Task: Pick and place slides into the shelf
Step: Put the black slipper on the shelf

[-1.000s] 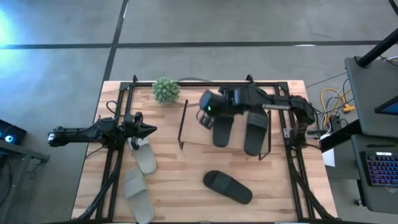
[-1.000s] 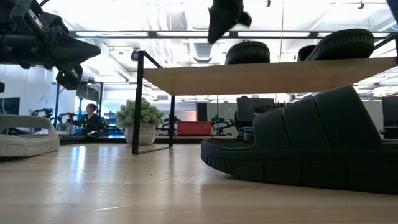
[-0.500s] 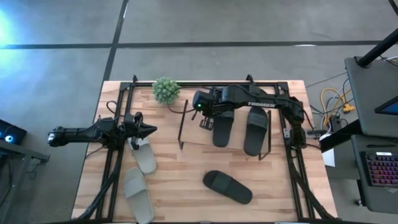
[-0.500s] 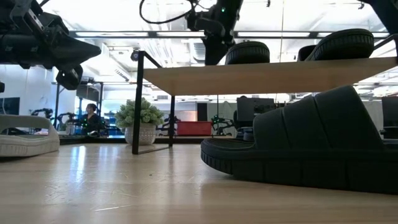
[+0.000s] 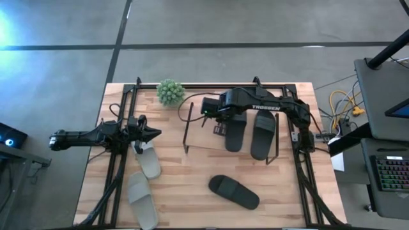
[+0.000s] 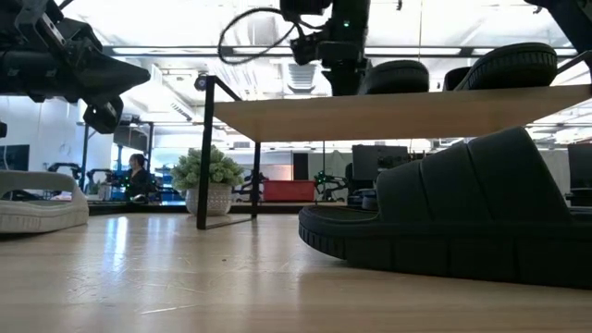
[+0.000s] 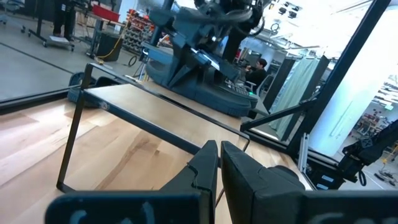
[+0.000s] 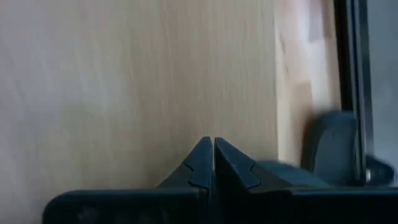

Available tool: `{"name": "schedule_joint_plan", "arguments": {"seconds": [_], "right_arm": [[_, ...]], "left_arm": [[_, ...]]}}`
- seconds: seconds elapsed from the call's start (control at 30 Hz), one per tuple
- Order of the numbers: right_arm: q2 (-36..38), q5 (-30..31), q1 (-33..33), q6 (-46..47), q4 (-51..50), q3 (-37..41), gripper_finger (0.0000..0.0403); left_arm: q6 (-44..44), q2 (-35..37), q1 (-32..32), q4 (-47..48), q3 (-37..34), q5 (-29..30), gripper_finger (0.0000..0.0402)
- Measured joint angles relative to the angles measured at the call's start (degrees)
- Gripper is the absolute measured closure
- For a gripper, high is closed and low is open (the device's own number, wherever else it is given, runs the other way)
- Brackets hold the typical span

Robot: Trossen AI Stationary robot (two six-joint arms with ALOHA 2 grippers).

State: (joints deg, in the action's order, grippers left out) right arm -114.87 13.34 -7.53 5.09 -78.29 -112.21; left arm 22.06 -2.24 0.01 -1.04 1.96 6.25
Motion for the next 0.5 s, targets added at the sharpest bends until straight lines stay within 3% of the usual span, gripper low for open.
{"name": "schedule_joint_plan", "arguments": {"seconds": [0.5], "right_arm": [[2.49, -0.26, 0.39, 17.19, -7.93, -0.06, 0.0394]], "left_arm": [[0.0, -0.02, 0.0, 0.0, -0.02, 0.01, 0.0395]]}}
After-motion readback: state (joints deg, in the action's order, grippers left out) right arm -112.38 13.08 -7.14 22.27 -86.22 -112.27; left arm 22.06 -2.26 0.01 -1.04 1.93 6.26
